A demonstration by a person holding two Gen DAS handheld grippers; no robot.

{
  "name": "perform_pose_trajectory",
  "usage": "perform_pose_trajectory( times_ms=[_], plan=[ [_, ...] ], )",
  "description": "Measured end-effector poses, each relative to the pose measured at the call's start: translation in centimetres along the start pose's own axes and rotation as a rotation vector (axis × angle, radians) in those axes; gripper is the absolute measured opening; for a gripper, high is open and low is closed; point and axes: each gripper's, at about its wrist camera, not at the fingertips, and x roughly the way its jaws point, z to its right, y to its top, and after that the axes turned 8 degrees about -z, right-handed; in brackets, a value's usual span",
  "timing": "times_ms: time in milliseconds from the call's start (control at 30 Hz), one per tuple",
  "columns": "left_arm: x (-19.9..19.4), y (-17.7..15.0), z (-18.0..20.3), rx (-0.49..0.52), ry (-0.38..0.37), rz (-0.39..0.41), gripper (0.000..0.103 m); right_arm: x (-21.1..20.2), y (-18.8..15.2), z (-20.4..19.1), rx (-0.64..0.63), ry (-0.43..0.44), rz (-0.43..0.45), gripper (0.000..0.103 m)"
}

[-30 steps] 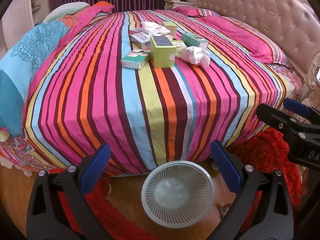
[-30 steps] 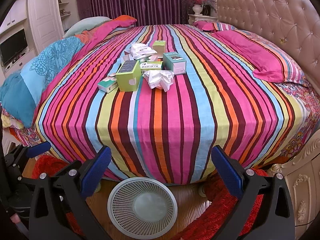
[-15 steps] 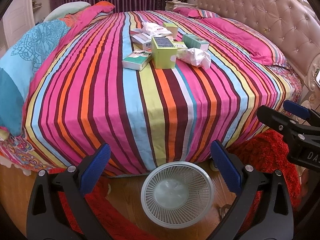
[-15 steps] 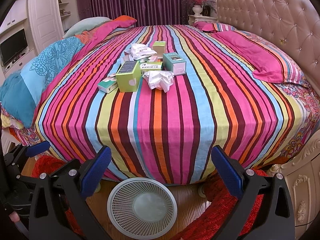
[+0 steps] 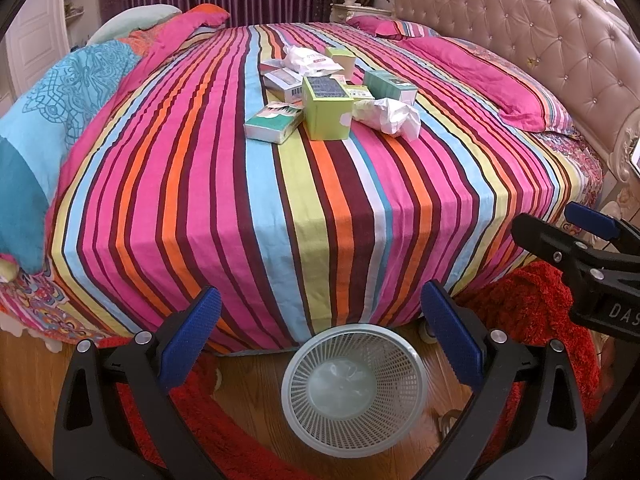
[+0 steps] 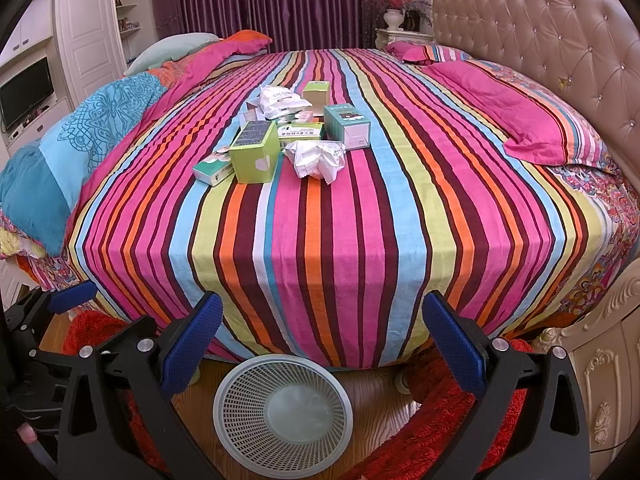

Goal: Collect trash

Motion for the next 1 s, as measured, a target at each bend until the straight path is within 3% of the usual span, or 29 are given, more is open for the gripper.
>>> perform_pose_trajectory(
  times_ms=[1000],
  plan=[
    [-0.16,0.2,-0.13,-0.003,0.01,0.003,0.097,0.2,-0.27,-0.28,-0.015,-0.007,0.003,0.095]
  ],
)
